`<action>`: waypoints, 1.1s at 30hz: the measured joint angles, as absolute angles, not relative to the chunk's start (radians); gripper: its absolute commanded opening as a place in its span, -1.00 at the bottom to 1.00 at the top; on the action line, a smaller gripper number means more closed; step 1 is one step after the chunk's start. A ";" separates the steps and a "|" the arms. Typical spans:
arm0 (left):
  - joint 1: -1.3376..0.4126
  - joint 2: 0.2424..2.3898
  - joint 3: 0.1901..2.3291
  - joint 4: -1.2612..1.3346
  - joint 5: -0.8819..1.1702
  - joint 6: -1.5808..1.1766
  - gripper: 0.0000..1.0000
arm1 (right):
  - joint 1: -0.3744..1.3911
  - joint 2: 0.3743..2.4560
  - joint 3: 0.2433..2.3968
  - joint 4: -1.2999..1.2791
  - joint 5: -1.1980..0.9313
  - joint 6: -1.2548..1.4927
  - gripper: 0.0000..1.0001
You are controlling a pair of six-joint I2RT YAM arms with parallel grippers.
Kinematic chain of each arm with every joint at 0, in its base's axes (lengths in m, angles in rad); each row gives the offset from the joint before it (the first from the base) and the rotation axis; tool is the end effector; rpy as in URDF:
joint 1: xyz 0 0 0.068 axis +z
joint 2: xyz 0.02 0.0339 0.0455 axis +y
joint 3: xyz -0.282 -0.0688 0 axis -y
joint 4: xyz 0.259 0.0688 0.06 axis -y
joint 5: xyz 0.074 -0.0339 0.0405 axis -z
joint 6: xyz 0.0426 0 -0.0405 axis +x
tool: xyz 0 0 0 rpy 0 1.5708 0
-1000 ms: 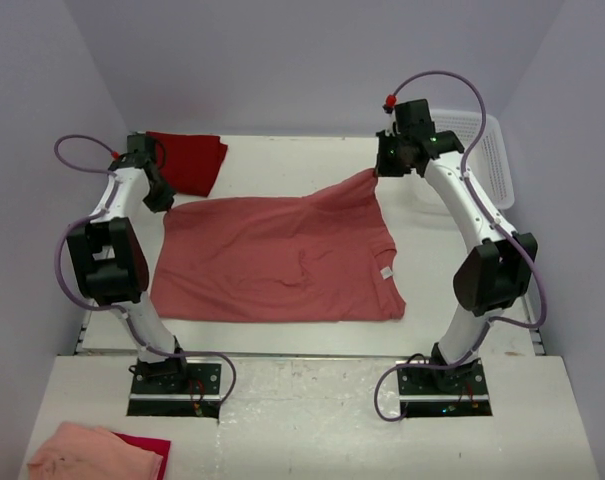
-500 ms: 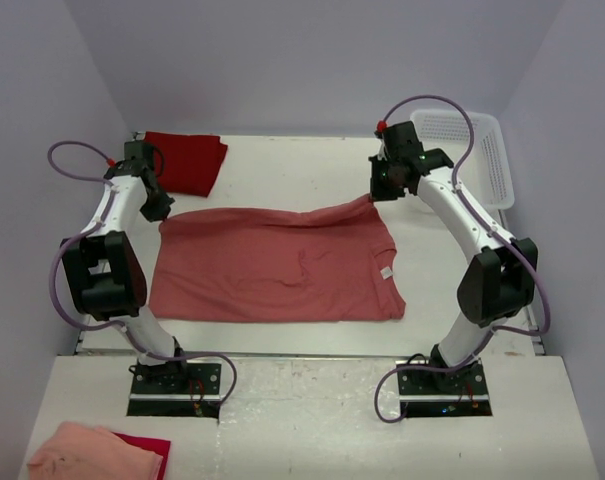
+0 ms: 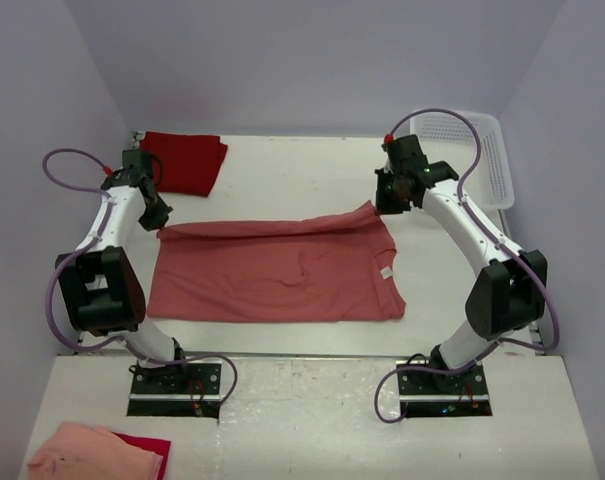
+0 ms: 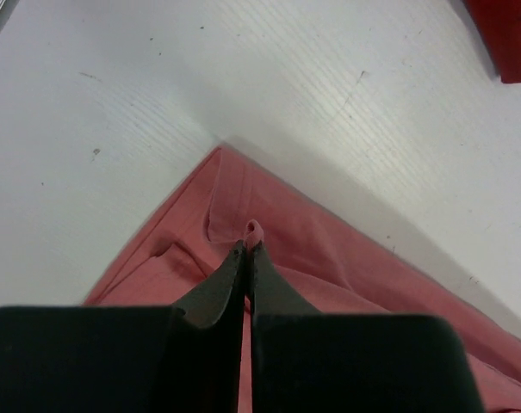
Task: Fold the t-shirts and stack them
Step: Fold the other side of the tshirt into a rectangle
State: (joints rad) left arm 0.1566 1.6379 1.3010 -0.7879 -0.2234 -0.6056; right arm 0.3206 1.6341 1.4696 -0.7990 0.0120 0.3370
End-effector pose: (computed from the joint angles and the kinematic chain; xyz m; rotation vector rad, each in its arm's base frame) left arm 0.3472 0.0644 0.2616 -1.0500 2.4390 0.1563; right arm 0.3510 0.1160 0.3160 0.0257 2.5522 0.2437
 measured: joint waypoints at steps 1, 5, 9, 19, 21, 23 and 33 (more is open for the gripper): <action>0.157 1.629 1.291 -0.789 -0.225 -0.606 -1.00 | 0.321 1.626 1.454 -0.799 0.013 0.339 -1.00; 0.157 1.613 1.260 -0.791 -0.232 -0.605 -1.00 | 0.329 1.595 1.400 -0.800 0.019 0.342 -1.00; 0.157 1.609 1.232 -0.793 -0.237 -0.605 -1.00 | 0.343 1.575 1.360 -0.795 0.033 0.348 -1.00; 0.157 1.581 1.181 -0.794 -0.255 -0.592 -1.00 | 0.366 1.514 1.253 -0.785 0.036 0.367 -1.00; 0.157 1.577 1.172 -0.793 -0.258 -0.590 -1.00 | 0.367 1.496 1.228 -0.785 0.038 0.371 -1.00; 0.157 1.571 1.158 -0.794 -0.260 -0.589 -1.00 | 0.367 1.485 1.209 -0.783 0.039 0.377 -1.00; 0.157 1.554 1.098 -0.793 -0.274 -0.582 -1.00 | 0.368 1.454 1.145 -0.770 0.045 0.387 -1.00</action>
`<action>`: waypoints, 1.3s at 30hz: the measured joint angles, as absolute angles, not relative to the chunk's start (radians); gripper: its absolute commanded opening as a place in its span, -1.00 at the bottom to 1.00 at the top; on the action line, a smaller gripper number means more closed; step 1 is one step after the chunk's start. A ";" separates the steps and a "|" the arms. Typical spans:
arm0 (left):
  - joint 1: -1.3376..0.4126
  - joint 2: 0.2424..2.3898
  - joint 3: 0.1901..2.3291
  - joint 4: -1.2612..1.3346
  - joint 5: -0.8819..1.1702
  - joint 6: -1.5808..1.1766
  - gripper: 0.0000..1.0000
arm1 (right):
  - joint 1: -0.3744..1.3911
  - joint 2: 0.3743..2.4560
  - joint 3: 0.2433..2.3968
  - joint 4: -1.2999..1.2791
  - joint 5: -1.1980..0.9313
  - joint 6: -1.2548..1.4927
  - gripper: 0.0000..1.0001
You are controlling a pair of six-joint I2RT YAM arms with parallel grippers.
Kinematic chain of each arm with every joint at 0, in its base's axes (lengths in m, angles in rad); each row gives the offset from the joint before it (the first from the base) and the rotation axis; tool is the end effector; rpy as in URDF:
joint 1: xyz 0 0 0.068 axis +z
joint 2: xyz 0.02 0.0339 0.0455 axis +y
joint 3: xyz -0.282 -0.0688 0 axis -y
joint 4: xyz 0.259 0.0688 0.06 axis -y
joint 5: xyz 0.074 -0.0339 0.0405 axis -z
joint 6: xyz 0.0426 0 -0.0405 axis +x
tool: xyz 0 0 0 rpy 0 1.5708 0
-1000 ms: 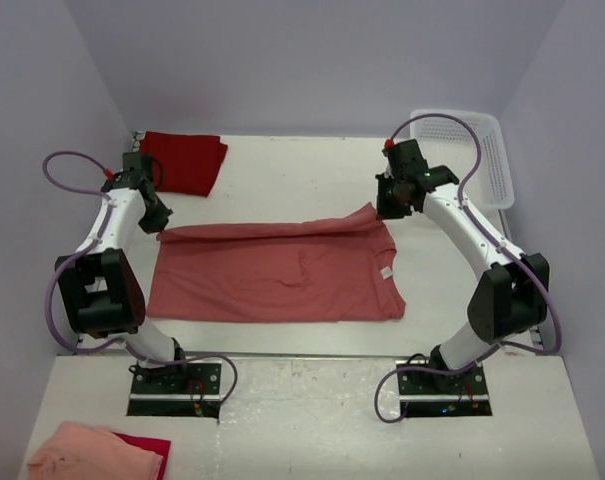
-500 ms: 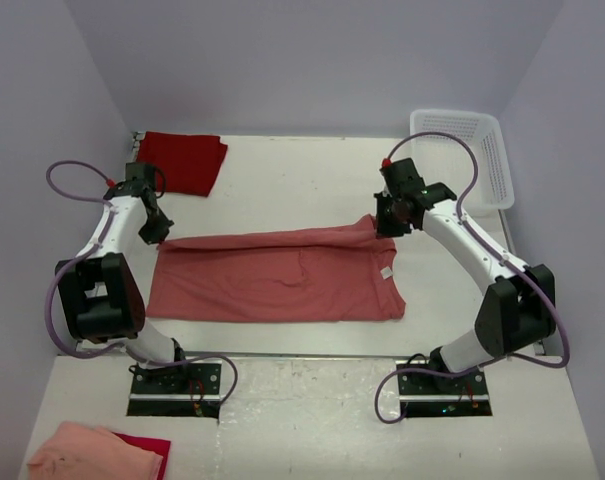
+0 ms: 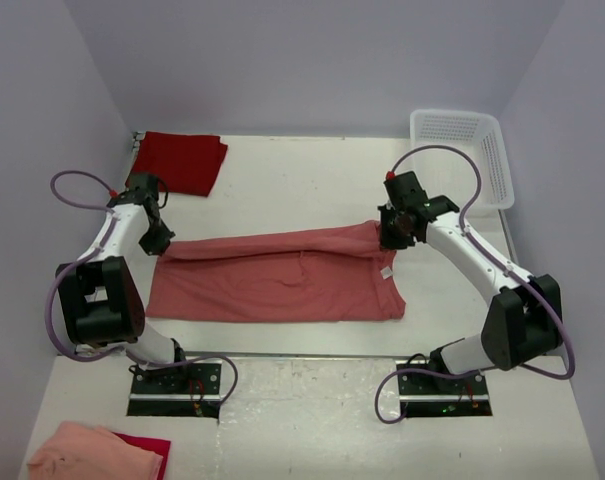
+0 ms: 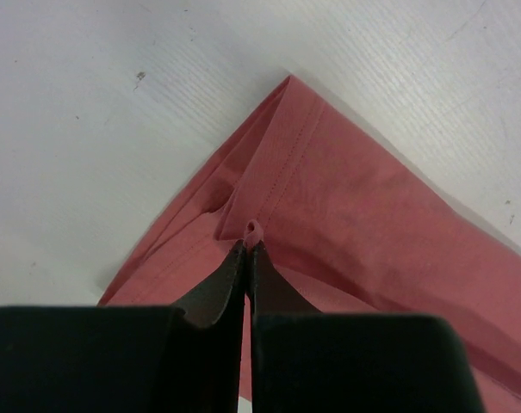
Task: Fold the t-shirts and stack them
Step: Fold the other side of the tshirt into a rectangle
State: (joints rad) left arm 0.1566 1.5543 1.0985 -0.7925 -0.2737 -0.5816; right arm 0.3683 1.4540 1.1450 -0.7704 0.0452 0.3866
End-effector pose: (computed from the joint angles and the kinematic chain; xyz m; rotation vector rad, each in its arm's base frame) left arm 0.3052 0.0598 0.2262 -1.0523 2.5493 0.2766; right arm 0.2872 0.1088 0.2692 0.0394 2.6619 0.1901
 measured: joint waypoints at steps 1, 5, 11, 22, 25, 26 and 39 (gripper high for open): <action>0.157 1.553 1.095 -0.793 -0.274 -0.581 -1.00 | 0.368 1.449 1.138 -0.769 0.045 0.387 -1.00; 0.157 1.551 1.088 -0.791 -0.278 -0.581 -1.00 | 0.369 1.425 1.109 -0.764 0.045 0.392 -1.00; 0.157 1.549 1.072 -0.789 -0.292 -0.581 -1.00 | 0.378 1.402 1.068 -0.760 0.045 0.394 -1.00; 0.157 1.559 1.050 -0.780 -0.300 -0.581 -1.00 | 0.399 1.399 1.054 -0.751 0.043 0.400 -1.00; 0.157 1.581 1.050 -0.771 -0.300 -0.582 -1.00 | 0.401 1.399 1.054 -0.745 0.043 0.400 -1.00; 0.157 1.589 1.051 -0.768 -0.300 -0.581 -1.00 | 0.401 1.399 1.054 -0.744 0.043 0.400 -1.00; 0.157 1.608 1.049 -0.772 -0.295 -0.590 0.91 | 0.426 1.399 1.026 -0.736 0.039 0.405 -1.00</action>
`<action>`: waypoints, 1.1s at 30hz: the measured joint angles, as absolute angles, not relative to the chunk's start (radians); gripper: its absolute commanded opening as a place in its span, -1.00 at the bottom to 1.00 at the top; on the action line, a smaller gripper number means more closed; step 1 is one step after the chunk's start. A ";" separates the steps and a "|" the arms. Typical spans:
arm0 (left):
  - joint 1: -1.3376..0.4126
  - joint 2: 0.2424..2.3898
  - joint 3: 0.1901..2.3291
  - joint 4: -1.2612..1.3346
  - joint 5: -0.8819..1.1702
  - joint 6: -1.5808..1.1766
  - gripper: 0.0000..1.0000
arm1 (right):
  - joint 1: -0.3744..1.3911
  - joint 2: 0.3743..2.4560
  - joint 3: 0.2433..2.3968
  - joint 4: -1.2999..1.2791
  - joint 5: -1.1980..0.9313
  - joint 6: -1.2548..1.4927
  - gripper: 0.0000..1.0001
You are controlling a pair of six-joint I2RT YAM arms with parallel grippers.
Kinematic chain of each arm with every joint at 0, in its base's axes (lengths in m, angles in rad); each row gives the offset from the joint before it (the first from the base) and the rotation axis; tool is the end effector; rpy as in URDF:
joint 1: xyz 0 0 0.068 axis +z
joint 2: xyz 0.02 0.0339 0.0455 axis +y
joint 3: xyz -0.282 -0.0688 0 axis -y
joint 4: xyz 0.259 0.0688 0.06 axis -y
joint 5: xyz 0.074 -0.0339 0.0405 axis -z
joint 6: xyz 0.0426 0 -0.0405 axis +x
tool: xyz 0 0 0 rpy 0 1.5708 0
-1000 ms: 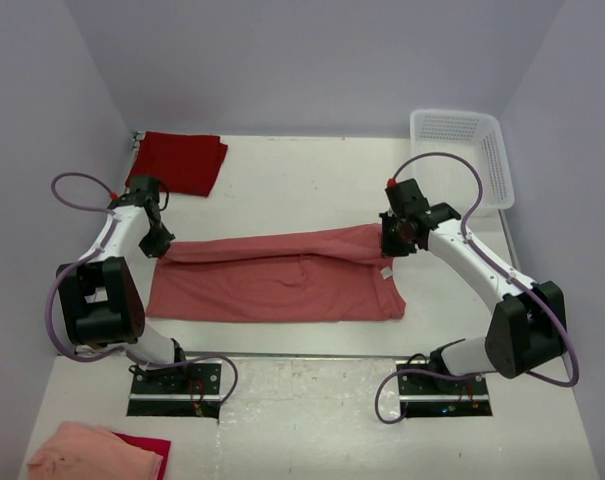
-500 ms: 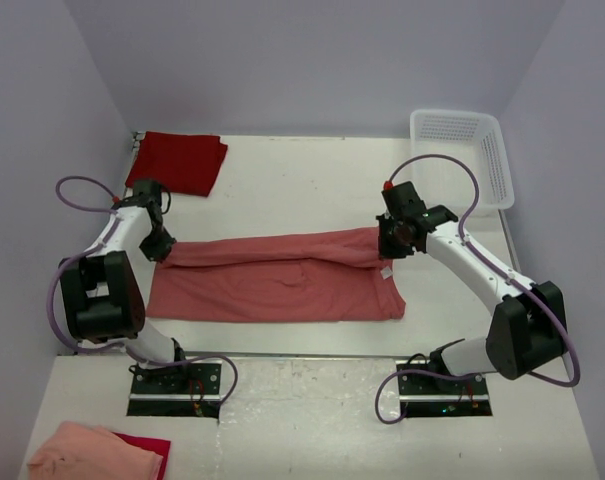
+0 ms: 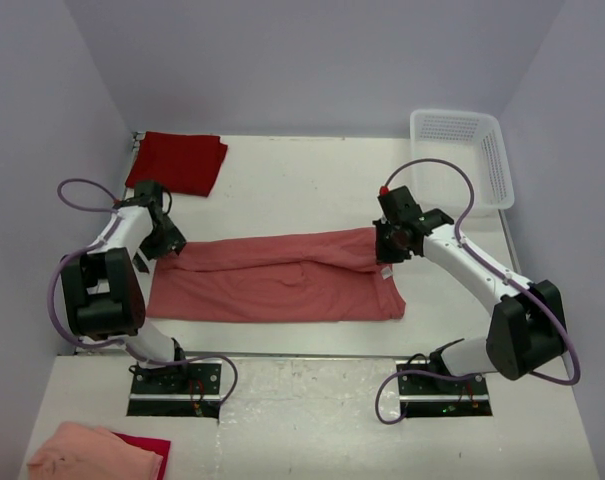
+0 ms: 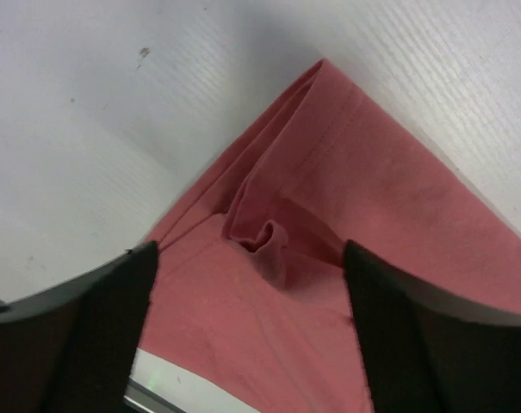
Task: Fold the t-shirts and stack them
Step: Fold the other side of the tshirt into a rectangle
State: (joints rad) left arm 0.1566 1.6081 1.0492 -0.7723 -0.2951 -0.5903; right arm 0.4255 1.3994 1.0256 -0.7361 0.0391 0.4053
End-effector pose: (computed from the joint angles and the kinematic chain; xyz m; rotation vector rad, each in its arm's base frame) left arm 0.3034 0.0605 0.1974 -1.0782 2.6131 0.3370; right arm 0.2619 0.1169 0.2482 -0.0149 2.6969 0.2071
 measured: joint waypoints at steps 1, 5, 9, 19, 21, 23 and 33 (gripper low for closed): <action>0.157 1.600 1.049 -0.779 -0.299 -0.598 1.00 | 0.429 1.399 1.026 -0.736 0.039 0.407 -1.00; 0.157 1.517 1.051 -0.815 -0.356 -0.638 1.00 | 0.442 1.399 1.023 -0.735 0.038 0.411 -1.00; 0.157 1.395 1.063 -0.824 -0.405 -0.650 0.82 | 0.451 1.400 1.020 -0.735 0.037 0.416 -1.00; 0.156 1.484 1.095 -0.725 -0.207 -0.609 -1.00 | 0.473 1.403 1.005 -0.728 0.035 0.435 -1.00; 0.154 1.508 1.084 -0.700 -0.169 -0.609 -1.00 | 0.476 1.402 0.998 -0.723 0.035 0.445 -1.00; 0.152 1.520 1.078 -0.691 -0.144 -0.608 -1.00 | 0.482 1.402 0.979 -0.722 0.035 0.460 -1.00; 0.145 1.522 1.075 -0.657 -0.107 -0.588 -1.00 | 0.589 1.343 0.892 -0.748 0.054 0.560 -0.04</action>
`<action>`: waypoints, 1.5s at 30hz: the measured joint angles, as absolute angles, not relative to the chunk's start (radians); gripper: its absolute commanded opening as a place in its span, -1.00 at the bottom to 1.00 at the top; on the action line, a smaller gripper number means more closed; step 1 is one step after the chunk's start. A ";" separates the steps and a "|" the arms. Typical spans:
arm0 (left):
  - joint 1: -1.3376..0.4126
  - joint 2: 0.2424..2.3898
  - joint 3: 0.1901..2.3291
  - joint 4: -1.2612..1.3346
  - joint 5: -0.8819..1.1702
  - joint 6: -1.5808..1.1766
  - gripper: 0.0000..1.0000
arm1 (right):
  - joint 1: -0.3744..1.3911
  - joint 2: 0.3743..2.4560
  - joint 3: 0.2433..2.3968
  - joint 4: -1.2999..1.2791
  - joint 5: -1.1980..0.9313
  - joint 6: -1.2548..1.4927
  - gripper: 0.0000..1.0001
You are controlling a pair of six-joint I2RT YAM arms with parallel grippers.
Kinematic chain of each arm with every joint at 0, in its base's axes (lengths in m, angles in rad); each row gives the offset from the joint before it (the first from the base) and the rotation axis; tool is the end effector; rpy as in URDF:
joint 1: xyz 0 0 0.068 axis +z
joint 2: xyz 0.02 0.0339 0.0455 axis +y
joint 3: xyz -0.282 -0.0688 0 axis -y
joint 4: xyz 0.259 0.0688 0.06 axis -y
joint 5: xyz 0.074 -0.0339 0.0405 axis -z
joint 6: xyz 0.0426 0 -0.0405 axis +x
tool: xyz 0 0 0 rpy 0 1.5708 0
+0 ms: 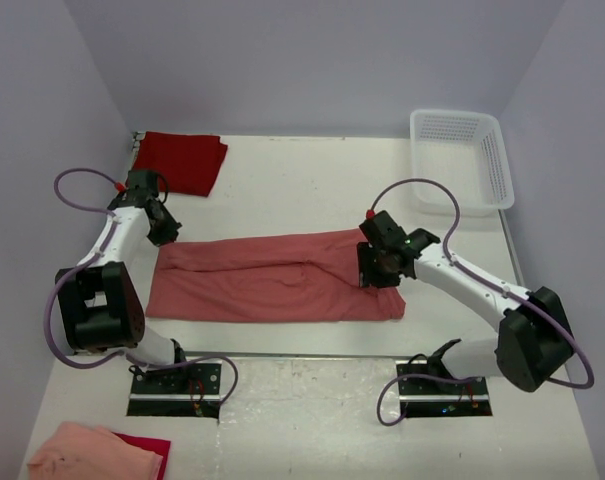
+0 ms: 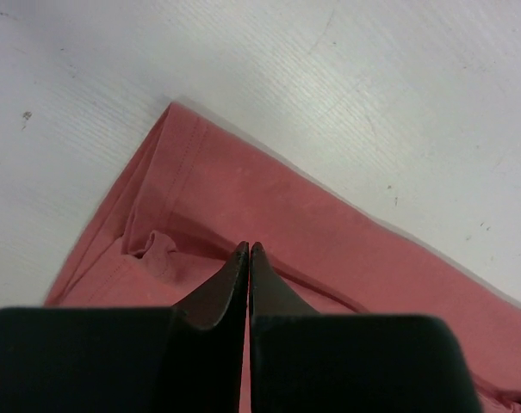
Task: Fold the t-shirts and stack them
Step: Fold the other side of the tshirt into a rectangle
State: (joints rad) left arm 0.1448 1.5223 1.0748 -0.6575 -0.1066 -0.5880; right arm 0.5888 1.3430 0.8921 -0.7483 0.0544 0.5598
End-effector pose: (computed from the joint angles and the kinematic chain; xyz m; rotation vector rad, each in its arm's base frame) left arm 0.3141 0.0504 0.2332 -0.9860 2.4755 -0.0002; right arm 0.2158 0.1413 0.2208 -0.0262 2.7920 0.2213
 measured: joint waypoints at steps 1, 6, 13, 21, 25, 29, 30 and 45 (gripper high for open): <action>0.143 1.522 1.075 -0.656 -0.106 -0.583 -1.00 | 0.599 1.339 0.901 -0.749 0.064 0.559 0.06; 0.121 1.535 1.080 -0.650 -0.097 -0.559 -1.00 | 0.604 1.457 1.104 -0.765 0.095 0.499 0.18; 0.108 1.607 1.086 -0.635 -0.078 -0.537 -1.00 | 0.592 1.857 1.499 -0.710 0.037 0.411 0.00; 0.108 1.611 1.087 -0.628 -0.078 -0.529 -1.00 | 0.553 1.997 1.570 -0.711 -0.057 0.398 -0.21; 0.108 1.633 1.093 -0.622 -0.073 -0.529 -1.00 | 0.550 1.998 1.567 -0.708 -0.075 0.398 -0.24; 0.108 1.647 1.094 -0.617 -0.062 -0.529 -1.00 | 0.549 2.001 1.546 -0.706 -0.080 0.398 -0.25; 0.108 1.648 1.094 -0.616 -0.060 -0.529 -1.00 | 0.549 2.004 1.544 -0.705 -0.081 0.398 -0.25; 0.105 1.648 1.094 -0.614 -0.056 -0.529 -1.00 | 0.548 2.056 1.513 -0.682 -0.100 0.398 -0.53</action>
